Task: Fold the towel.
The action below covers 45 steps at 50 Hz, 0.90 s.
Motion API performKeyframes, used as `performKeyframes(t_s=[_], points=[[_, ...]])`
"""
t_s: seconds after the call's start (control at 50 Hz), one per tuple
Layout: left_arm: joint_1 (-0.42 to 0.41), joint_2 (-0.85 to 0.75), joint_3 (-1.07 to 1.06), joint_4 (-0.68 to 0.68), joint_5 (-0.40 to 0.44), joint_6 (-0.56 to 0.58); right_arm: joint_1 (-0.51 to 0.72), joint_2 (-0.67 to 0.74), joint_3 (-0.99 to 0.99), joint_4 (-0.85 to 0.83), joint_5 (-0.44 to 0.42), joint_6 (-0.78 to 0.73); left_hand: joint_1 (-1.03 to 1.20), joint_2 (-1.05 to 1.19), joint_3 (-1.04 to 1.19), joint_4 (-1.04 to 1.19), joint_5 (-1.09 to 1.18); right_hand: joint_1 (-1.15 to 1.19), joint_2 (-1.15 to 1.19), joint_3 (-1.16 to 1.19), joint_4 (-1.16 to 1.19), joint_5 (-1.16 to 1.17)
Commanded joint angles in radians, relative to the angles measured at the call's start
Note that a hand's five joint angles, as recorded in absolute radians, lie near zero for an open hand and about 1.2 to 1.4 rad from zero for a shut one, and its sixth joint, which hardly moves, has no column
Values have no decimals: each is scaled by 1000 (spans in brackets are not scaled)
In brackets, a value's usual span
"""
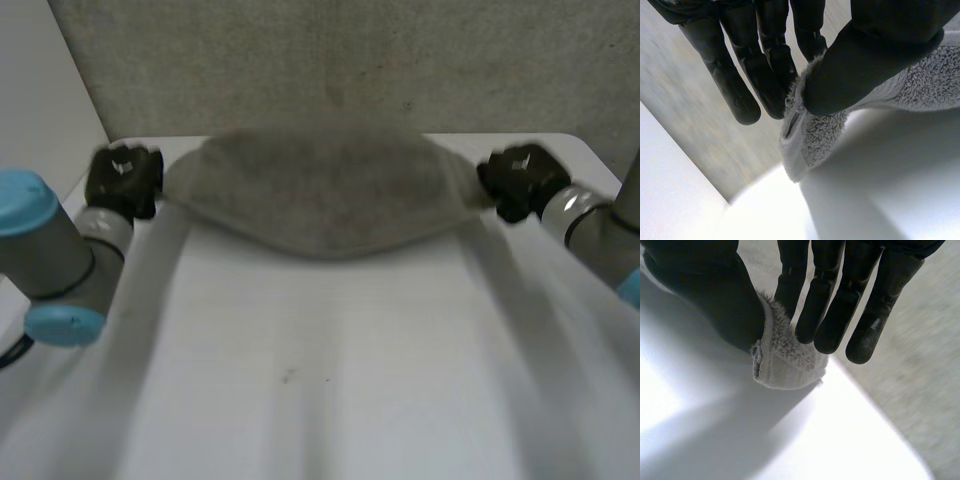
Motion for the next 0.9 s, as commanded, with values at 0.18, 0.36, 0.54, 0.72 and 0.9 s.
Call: performKeyframes(t_s=[0.18,0.36,0.54,0.72,0.9], points=[[64,212,-279,-299,-10,284,-81,-139,133,446,15,-268,218,178,179,179,184,315,224,204,196,310],[77,557,-322,-661,2,287,-187,-402,131,714,-15,-406,218,178,179,179,184,315,224,204,196,310],[58,402,-209,-555,-1,256,-179,-317,75,603,-46,-337,218,178,179,179,184,315,224,204,196,310],[21,110,-27,-429,-8,233,-110,-78,-42,430,27,-234,218,178,179,179,184,315,224,204,196,310],[8,-119,155,-261,-28,218,-35,140,-156,154,143,-196,218,178,179,179,184,315,224,204,196,310]])
